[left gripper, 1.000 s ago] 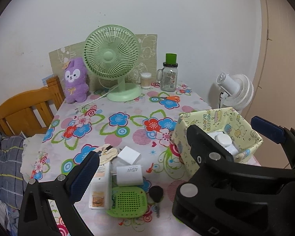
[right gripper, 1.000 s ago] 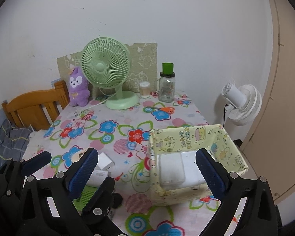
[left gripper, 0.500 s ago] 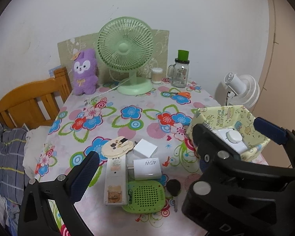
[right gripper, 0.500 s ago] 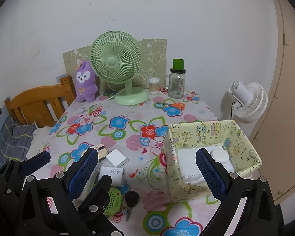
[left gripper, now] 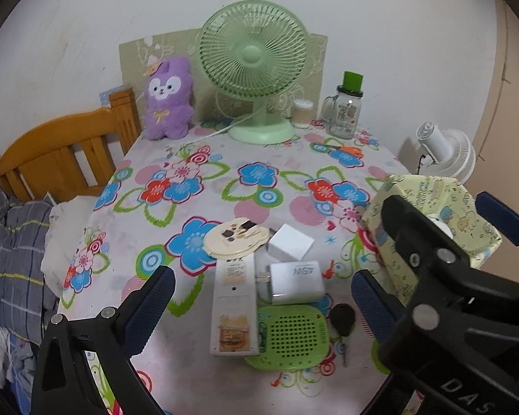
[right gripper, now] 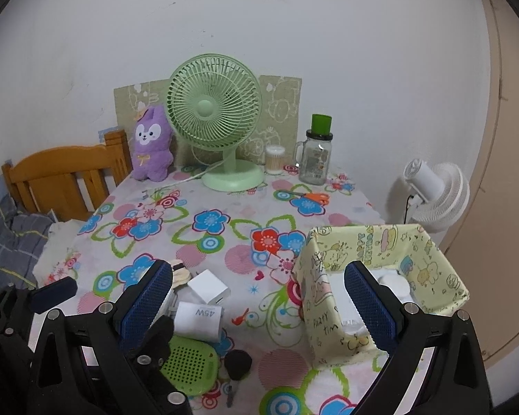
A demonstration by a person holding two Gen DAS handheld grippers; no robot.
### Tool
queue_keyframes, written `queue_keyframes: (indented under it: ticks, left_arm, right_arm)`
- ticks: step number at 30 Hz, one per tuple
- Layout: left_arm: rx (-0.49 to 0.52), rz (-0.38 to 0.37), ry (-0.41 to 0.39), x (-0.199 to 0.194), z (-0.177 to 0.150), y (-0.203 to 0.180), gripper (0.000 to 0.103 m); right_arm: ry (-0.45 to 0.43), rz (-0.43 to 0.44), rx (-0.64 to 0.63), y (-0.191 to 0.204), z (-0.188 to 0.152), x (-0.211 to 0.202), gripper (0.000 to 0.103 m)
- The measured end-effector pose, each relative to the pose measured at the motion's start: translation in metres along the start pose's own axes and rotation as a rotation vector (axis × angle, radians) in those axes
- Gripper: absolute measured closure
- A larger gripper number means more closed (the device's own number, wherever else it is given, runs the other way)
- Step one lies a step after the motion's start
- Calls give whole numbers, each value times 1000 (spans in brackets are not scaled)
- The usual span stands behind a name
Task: Organize rigid objects
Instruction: 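Withdraw both tools from the box back toward the remaining table items, then grasp the white charger block with the right tool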
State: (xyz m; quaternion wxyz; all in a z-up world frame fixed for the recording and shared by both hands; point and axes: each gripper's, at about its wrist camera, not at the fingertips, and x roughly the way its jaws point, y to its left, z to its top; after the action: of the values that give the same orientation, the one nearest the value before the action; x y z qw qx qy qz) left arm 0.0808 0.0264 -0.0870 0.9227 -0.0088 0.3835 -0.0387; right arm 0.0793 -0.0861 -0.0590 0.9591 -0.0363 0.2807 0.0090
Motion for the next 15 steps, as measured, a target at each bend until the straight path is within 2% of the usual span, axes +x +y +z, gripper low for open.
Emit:
queue_keyframes:
  ticks: [10, 15]
  left_arm:
    - [-18, 19, 44, 22, -8, 17, 0]
    - [-19, 26, 77, 34, -14, 22, 0]
  right_arm:
    - [43, 32, -21, 16, -9, 20, 2]
    - [92, 45, -21, 22, -17, 33, 2]
